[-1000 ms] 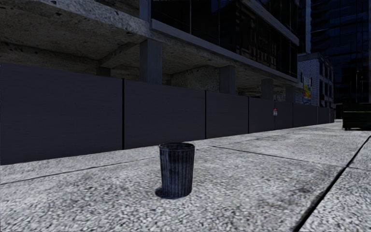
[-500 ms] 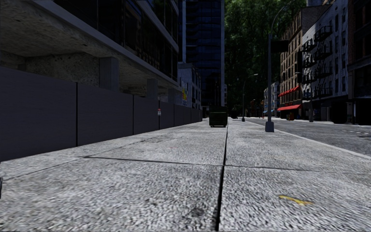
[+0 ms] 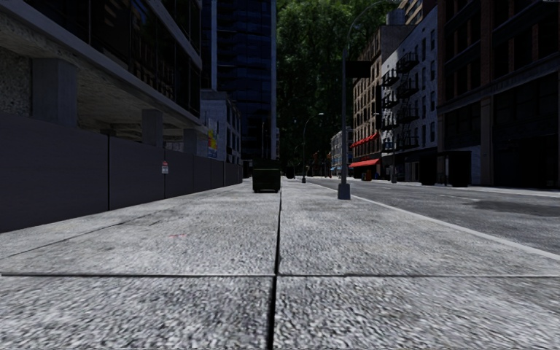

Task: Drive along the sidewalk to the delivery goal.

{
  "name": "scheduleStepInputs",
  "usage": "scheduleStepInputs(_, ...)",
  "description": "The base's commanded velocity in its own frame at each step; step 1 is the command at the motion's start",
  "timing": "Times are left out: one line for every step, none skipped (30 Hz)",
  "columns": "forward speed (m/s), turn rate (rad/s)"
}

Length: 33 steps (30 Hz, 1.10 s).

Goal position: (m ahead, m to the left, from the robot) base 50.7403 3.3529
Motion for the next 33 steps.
scheduleStepInputs(1.68,0.00)
scheduleStepInputs(1.68,0.00)
scheduleStepInputs(1.68,0.00)
scheduleStepInputs(1.68,0.00)
scheduleStepInputs(1.68,0.00)
scheduleStepInputs(1.68,0.00)
scheduleStepInputs(1.68,0.00)
scheduleStepInputs(1.68,0.00)
scheduleStepInputs(1.68,0.00)
scheduleStepInputs(1.68,0.00)
scheduleStepInputs(1.68,0.00)
scheduleStepInputs(1.68,0.00)
scheduleStepInputs(1.68,0.00)
scheduleStepInputs(1.68,0.00)
scheduleStepInputs(1.68,0.00)
scheduleStepInputs(1.68,0.00)
scheduleStepInputs(1.68,0.00)
scheduleStepInputs(1.68,0.00)
scheduleStepInputs(1.68,0.00)
scheduleStepInputs(1.68,0.00)
scheduleStepInputs(1.68,0.00)
scheduleStepInputs(1.68,0.00)
scheduleStepInputs(1.68,0.00)
scheduleStepInputs(1.68,0.00)
scheduleStepInputs(1.68,0.00)
scheduleStepInputs(1.68,0.00)
scheduleStepInputs(1.68,0.00)
scheduleStepInputs(1.68,0.00)
scheduleStepInputs(1.68,0.00)
scheduleStepInputs(1.68,0.00)
scheduleStepInputs(1.68,0.00)
scheduleStepInputs(1.68,0.00)
scheduleStepInputs(1.68,0.00)
